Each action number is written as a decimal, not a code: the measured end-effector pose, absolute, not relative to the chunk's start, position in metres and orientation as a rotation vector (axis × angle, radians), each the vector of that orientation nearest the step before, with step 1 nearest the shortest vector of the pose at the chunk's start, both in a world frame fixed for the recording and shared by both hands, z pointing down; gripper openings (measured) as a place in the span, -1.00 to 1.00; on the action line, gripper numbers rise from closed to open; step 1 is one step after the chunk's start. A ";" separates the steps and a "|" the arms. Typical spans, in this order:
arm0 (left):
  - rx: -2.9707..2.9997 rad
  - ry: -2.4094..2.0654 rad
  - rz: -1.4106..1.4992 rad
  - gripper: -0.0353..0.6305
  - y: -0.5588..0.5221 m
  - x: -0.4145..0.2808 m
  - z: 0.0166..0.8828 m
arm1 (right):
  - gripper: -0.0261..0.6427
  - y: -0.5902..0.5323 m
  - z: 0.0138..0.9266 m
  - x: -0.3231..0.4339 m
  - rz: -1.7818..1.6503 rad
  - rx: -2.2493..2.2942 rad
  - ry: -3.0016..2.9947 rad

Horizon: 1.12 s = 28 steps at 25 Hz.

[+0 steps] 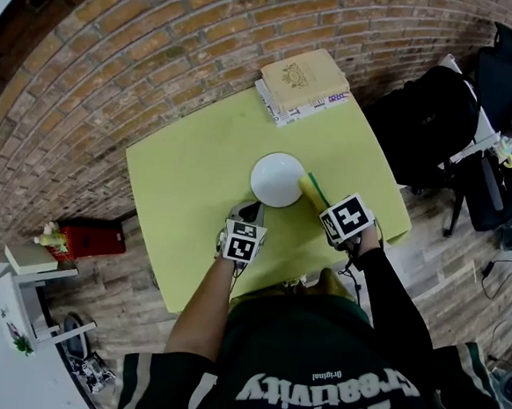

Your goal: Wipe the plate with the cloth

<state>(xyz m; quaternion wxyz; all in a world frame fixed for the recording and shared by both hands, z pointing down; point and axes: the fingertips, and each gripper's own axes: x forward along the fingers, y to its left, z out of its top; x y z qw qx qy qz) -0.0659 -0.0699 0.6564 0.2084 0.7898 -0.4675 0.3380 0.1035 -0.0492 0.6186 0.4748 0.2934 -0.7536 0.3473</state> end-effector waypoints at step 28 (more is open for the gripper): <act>2.202 -1.314 0.955 -0.88 -0.072 -0.064 0.658 | -0.58 -0.047 0.612 0.090 0.823 0.668 -1.917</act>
